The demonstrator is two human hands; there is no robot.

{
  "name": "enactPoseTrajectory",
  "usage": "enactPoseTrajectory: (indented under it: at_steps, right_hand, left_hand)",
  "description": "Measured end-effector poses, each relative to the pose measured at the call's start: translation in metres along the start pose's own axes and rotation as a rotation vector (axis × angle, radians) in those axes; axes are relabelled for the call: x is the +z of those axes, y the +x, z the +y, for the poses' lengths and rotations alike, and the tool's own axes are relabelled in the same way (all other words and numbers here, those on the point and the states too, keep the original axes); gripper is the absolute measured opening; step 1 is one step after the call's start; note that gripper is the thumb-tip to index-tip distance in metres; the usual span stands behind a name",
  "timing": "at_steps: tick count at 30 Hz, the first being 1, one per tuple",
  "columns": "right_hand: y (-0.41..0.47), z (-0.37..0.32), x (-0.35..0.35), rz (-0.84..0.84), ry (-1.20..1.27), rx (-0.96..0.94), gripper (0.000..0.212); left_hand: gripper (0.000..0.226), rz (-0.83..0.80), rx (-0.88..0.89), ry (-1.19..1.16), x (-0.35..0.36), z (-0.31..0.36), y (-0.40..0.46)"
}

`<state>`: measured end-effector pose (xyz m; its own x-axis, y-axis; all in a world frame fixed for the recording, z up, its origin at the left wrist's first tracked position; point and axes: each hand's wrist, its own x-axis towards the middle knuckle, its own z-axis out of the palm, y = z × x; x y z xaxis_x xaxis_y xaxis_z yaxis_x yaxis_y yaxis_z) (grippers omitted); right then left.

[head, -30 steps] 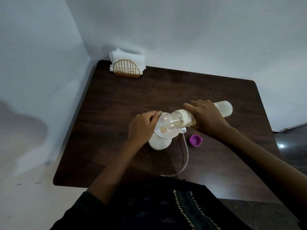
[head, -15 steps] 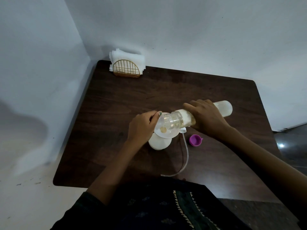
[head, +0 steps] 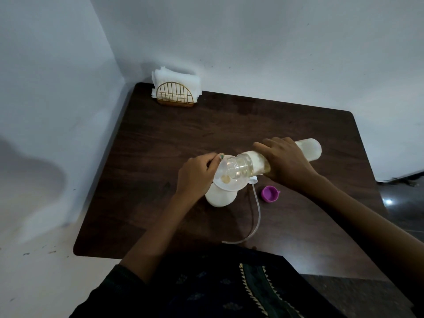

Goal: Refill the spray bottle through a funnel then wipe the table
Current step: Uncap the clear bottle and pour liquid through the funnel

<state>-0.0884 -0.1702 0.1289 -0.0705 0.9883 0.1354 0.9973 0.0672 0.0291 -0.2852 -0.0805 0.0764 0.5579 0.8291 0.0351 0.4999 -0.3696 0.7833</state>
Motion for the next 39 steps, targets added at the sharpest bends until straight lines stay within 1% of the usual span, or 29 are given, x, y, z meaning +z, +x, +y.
enactPoseTrajectory:
  at_steps: [13, 21, 26, 39]
  right_hand:
    - [0.0006, 0.002, -0.0009, 0.012, 0.006, -0.008, 0.046]
    - [0.0009, 0.0015, -0.0008, 0.04, -0.003, -0.022, 0.049]
    - [0.0023, 0.0017, -0.0005, 0.032, -0.003, -0.024, 0.047]
    - [0.0014, 0.0039, -0.0017, 0.01, -0.007, -0.02, 0.052]
  left_hand:
    - [0.032, -0.005, -0.009, -0.003, 0.0013, 0.0017, 0.0027]
    - [0.03, -0.008, -0.011, 0.012, 0.0016, 0.0002, 0.0024]
    - [0.03, -0.003, -0.004, 0.002, 0.0008, 0.0003, 0.003]
    - [0.029, -0.015, -0.008, -0.002, 0.0016, 0.0031, 0.0043]
